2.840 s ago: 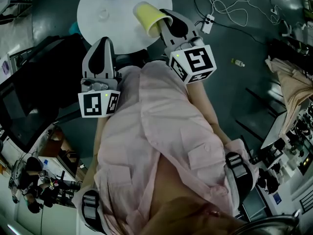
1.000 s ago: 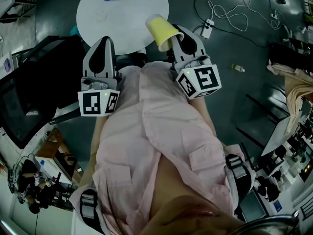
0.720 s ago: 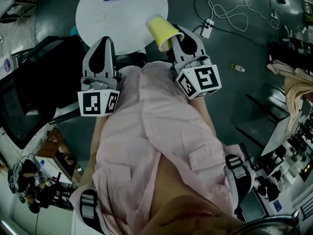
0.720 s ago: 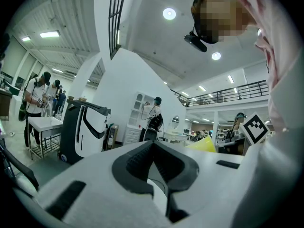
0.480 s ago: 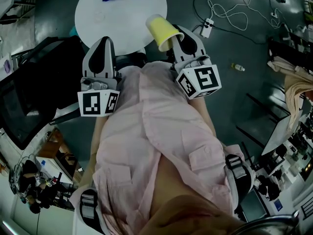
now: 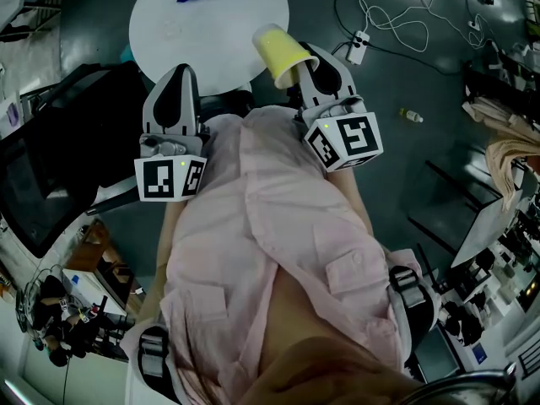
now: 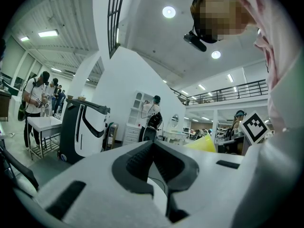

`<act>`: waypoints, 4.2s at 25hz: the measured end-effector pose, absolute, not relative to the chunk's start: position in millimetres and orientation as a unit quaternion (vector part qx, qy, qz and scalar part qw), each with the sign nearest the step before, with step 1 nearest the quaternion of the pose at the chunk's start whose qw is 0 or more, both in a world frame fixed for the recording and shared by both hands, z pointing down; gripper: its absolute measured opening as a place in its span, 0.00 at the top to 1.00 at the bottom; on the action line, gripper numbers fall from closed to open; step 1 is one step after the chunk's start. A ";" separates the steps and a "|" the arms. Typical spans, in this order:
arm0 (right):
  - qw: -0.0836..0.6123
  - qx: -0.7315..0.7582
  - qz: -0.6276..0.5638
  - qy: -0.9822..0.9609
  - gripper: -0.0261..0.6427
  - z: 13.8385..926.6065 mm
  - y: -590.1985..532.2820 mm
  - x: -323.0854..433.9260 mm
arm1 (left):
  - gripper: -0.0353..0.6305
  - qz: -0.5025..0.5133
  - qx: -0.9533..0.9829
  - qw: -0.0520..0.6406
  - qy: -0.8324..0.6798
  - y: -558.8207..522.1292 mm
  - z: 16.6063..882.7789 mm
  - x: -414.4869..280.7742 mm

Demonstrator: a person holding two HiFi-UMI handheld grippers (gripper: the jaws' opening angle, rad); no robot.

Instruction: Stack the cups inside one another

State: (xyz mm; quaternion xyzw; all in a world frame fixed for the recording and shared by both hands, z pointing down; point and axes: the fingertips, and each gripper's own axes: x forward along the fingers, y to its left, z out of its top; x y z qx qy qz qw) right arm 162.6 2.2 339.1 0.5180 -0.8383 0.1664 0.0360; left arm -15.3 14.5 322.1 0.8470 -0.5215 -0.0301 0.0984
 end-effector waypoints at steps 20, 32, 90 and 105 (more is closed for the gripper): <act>0.084 0.496 0.180 -0.845 0.90 337.5 -38.1 108.1 | 0.92 -0.040 0.835 0.132 -0.533 -6.4 323.9 -65.3; 0.121 0.488 0.180 -0.845 0.90 340.1 -65.7 53.3 | 0.92 -0.056 0.845 0.137 -0.513 -36.2 314.8 -102.9; 0.262 0.437 0.249 -0.823 0.90 486.7 -146.7 -81.7 | 0.92 -0.050 0.855 0.190 -0.479 -100.7 337.4 -173.1; 0.315 0.417 0.254 -0.814 0.90 517.6 -142.1 -84.2 | 0.92 -0.052 0.855 0.195 -0.478 -101.0 337.0 -171.0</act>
